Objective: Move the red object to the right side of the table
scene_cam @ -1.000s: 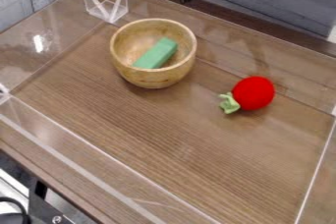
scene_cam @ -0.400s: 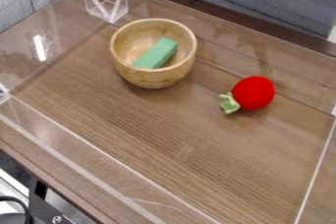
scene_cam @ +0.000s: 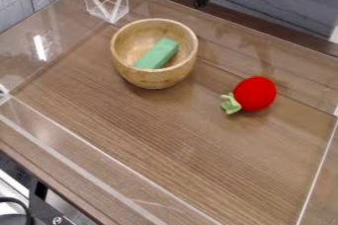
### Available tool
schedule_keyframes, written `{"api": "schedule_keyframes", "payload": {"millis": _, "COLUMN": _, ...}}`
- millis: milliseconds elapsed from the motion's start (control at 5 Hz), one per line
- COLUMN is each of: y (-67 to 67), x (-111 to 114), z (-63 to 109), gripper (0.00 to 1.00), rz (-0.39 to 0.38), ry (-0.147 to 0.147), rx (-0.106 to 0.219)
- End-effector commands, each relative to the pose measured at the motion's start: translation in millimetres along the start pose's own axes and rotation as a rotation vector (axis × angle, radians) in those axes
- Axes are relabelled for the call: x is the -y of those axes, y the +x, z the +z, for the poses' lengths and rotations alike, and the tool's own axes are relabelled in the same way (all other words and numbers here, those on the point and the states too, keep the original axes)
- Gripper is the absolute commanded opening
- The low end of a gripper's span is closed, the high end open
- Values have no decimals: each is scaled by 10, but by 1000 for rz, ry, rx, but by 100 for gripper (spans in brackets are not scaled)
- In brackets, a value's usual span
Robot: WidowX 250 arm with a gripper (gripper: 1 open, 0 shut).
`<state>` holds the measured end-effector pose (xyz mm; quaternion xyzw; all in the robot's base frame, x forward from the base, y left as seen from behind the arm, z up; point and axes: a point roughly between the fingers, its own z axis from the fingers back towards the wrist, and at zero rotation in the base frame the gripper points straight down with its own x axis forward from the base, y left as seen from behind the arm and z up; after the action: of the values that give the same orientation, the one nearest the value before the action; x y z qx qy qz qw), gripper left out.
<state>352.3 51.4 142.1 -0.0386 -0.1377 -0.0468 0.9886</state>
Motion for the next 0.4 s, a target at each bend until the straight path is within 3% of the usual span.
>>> {"api": "schedule_keyframes", "payload": {"millis": 0, "y": 61, "x": -171, "z": 127, "gripper": 100, "rz": 10, "ry": 31, "rx": 55}}
{"api": "schedule_keyframes", "payload": {"millis": 200, "y": 75, "x": -299, "z": 152, "gripper": 100, "rz": 68, "ry": 47, "rx": 64}}
